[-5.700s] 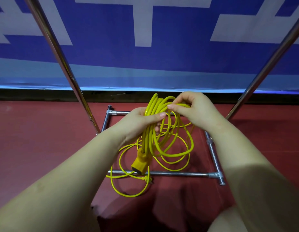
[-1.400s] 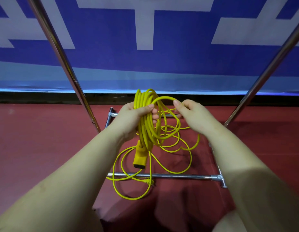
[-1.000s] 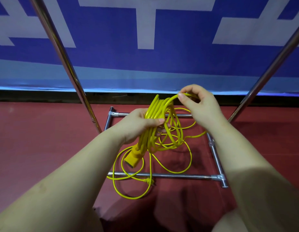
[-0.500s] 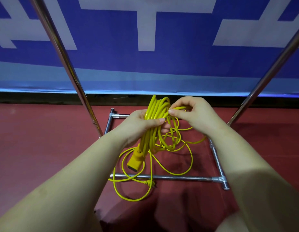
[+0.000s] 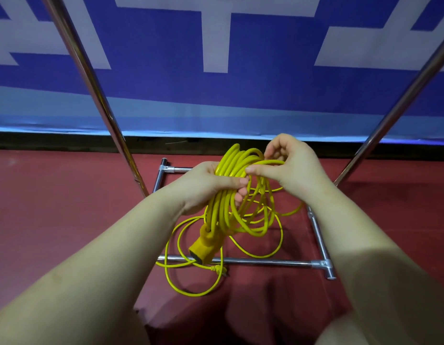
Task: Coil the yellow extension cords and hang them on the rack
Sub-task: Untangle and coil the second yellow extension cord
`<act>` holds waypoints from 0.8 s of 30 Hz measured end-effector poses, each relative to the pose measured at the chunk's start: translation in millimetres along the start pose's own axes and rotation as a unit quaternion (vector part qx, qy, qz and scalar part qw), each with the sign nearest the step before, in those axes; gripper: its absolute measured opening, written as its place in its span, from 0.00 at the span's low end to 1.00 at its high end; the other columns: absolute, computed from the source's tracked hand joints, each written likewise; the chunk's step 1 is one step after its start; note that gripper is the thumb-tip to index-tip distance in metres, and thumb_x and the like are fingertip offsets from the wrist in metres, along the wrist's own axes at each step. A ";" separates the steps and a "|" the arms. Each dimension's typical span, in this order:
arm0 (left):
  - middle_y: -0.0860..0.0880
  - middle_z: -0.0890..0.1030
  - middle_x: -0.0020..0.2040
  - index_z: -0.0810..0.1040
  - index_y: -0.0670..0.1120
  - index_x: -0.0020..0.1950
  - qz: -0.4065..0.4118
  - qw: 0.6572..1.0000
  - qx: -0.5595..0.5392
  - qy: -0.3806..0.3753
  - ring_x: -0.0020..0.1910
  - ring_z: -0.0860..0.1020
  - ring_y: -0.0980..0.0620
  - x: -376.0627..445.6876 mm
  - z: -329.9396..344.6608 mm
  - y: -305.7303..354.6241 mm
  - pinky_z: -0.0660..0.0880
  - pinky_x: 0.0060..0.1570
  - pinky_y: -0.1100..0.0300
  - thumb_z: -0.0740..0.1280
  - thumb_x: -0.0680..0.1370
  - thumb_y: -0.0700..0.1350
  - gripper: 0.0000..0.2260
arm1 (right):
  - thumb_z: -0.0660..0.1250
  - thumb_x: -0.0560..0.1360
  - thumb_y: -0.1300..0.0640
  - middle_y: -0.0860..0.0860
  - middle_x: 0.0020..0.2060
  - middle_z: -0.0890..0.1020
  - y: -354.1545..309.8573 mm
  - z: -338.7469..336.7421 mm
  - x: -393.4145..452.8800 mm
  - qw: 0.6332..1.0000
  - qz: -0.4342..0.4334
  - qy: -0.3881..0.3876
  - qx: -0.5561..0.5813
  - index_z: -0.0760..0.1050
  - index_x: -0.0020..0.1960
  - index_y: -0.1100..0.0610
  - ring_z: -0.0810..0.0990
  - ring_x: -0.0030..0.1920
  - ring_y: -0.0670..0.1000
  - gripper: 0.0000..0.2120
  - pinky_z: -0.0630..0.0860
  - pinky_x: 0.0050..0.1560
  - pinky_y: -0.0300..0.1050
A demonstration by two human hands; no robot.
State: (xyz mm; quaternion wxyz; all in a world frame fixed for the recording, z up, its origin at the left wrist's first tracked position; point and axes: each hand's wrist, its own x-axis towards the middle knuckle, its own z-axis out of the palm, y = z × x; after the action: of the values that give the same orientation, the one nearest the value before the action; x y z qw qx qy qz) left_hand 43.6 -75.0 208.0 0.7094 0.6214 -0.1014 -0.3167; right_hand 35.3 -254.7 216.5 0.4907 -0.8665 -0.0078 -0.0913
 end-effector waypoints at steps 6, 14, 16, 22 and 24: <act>0.47 0.80 0.30 0.77 0.40 0.41 0.019 0.998 -0.038 0.051 0.27 0.78 0.53 3.4 -1.3 -0.9 0.78 0.32 0.61 0.65 0.76 0.35 0.05 | 0.64 0.67 0.32 0.47 0.31 0.75 12.8 -0.2 4.6 0.985 0.078 -0.058 -0.146 0.71 0.38 0.53 0.72 0.34 0.48 0.23 0.68 0.38 0.46; 0.49 0.79 0.31 0.76 0.40 0.45 0.083 0.966 -0.168 0.177 0.29 0.77 0.55 5.8 -20.6 7.4 0.78 0.33 0.61 0.63 0.79 0.37 0.05 | 0.58 0.80 0.56 0.53 0.37 0.80 48.2 -0.6 5.5 0.920 0.216 -0.245 -0.217 0.70 0.49 0.56 0.80 0.42 0.56 0.05 0.76 0.44 0.47; 0.50 0.80 0.31 0.76 0.40 0.45 0.095 0.962 -0.147 0.209 0.29 0.78 0.56 6.1 -23.4 7.4 0.78 0.31 0.61 0.63 0.79 0.38 0.04 | 0.59 0.80 0.56 0.53 0.37 0.80 42.8 -0.5 6.3 0.931 0.209 -0.230 -0.193 0.73 0.47 0.56 0.78 0.41 0.53 0.06 0.77 0.41 0.48; 0.49 0.82 0.33 0.76 0.41 0.46 0.102 0.962 -0.010 0.252 0.31 0.80 0.56 8.3 -26.0 0.3 0.78 0.30 0.61 0.66 0.78 0.37 0.02 | 0.57 0.81 0.56 0.60 0.41 0.79 13.5 -5.3 7.0 0.959 0.236 -0.130 0.089 0.72 0.42 0.57 0.82 0.29 0.45 0.11 0.78 0.31 0.37; 0.50 0.83 0.33 0.77 0.41 0.46 0.094 0.966 0.041 0.238 0.33 0.82 0.55 9.0 -26.2 -2.4 0.80 0.33 0.60 0.67 0.77 0.37 0.01 | 0.58 0.81 0.55 0.57 0.35 0.80 3.1 -7.1 8.3 0.942 0.250 -0.079 0.210 0.72 0.43 0.57 0.82 0.28 0.46 0.10 0.78 0.29 0.36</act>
State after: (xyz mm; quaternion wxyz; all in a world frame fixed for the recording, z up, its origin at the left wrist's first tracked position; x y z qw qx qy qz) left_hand 63.9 -58.9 198.1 0.7134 0.6953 -0.0001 -0.0868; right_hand 42.8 -263.0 218.8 0.6664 -0.7222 0.1516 0.1067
